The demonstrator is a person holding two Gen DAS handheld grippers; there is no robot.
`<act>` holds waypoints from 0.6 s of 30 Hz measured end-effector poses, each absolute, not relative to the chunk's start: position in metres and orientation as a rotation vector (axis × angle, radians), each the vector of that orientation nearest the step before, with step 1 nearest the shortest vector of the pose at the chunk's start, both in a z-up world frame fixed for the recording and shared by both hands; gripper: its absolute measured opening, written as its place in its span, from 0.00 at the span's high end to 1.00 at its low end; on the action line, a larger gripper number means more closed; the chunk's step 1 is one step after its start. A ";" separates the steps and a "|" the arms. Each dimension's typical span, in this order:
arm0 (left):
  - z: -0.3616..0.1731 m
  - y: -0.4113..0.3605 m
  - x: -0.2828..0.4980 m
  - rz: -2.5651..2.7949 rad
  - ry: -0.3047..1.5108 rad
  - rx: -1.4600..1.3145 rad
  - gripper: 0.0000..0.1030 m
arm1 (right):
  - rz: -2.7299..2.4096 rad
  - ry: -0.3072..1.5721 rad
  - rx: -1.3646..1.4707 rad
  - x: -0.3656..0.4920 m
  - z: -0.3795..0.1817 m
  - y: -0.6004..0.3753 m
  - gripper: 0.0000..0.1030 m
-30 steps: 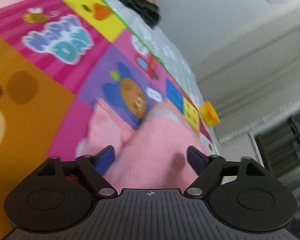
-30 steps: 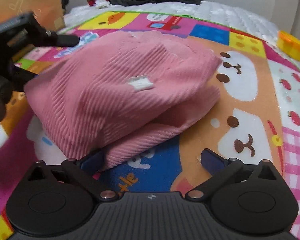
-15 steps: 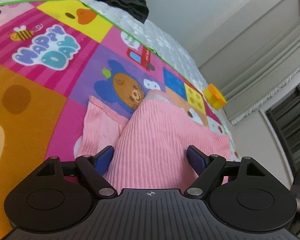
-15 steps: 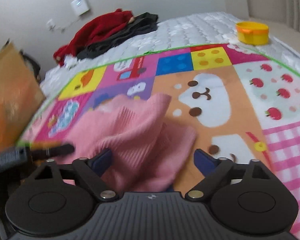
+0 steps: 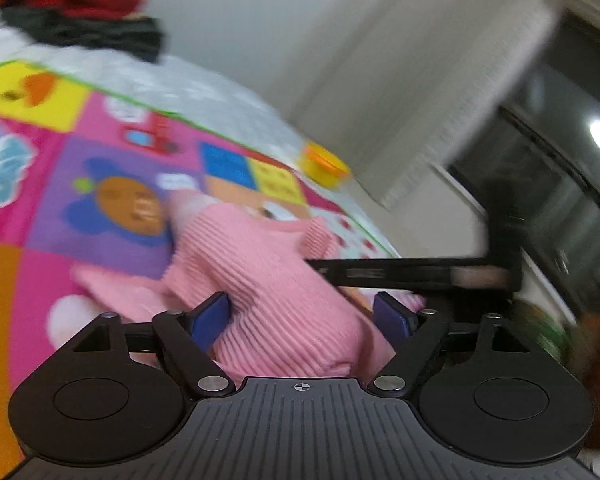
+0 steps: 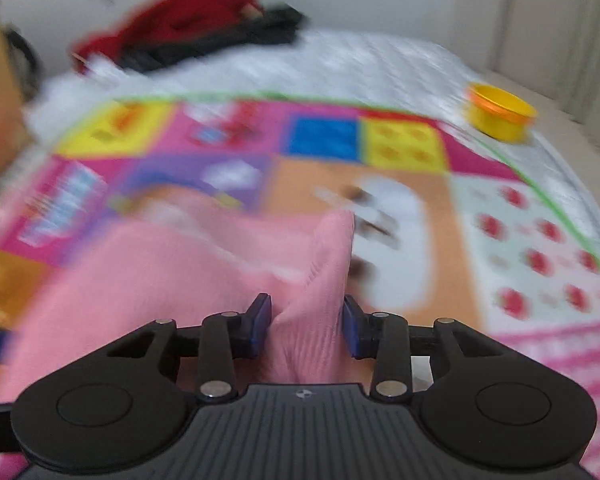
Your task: Fold clothes
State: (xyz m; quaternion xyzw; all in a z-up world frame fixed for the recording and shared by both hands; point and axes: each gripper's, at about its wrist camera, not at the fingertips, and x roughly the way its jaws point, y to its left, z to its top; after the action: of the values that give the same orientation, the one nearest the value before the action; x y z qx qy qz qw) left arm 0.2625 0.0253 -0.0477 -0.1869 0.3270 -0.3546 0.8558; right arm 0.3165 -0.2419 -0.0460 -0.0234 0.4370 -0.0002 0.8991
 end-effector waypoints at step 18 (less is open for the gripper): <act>-0.089 0.102 0.301 -0.528 0.916 -0.875 0.08 | 0.123 0.730 0.178 0.269 -0.008 -0.236 0.32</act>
State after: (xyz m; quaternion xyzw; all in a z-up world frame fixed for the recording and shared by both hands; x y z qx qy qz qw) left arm 0.3007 0.1025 -0.0888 -0.4038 0.4231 -0.2439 0.7736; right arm 0.2694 -0.2363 -0.0077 0.0868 0.3562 0.0599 0.9284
